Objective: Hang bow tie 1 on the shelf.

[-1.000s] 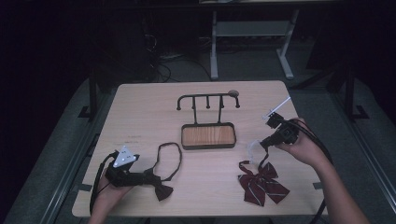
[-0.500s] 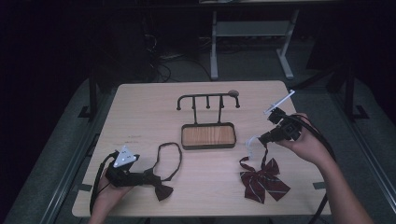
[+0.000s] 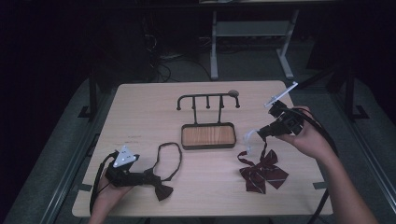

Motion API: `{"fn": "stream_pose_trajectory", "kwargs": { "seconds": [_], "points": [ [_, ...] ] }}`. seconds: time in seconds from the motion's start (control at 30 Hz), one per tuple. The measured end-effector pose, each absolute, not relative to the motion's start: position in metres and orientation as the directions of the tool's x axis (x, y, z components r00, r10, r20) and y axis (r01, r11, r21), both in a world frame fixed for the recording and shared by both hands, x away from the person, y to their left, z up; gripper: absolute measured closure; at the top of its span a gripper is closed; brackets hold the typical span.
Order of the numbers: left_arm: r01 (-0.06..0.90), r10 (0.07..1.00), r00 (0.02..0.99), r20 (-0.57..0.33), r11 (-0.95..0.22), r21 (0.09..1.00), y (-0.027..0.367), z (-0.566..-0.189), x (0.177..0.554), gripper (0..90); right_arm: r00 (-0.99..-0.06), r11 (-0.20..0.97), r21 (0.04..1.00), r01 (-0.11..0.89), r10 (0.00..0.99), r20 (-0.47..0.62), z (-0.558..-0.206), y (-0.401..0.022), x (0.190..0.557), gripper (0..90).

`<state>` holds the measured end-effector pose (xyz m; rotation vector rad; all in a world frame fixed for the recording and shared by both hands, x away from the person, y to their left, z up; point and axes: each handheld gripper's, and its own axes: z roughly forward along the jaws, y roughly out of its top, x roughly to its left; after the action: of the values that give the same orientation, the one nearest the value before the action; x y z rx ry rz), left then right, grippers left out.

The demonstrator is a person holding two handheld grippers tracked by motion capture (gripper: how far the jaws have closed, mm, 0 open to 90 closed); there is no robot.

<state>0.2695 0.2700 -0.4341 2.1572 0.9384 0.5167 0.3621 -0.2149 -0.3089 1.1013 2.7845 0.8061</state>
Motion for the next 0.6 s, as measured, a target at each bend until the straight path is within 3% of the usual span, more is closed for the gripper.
{"fn": "stream_pose_trajectory", "kwargs": {
  "seconds": [0.6],
  "points": [
    [0.464, 0.751, 0.656, 0.073, -0.478, 0.746, 0.27, -0.434, 0.27, 26.7, -0.762, 0.624, 0.503, 0.598, 0.638, 0.113, -0.281, -0.205, 0.367, 83.6]
  ]
}}
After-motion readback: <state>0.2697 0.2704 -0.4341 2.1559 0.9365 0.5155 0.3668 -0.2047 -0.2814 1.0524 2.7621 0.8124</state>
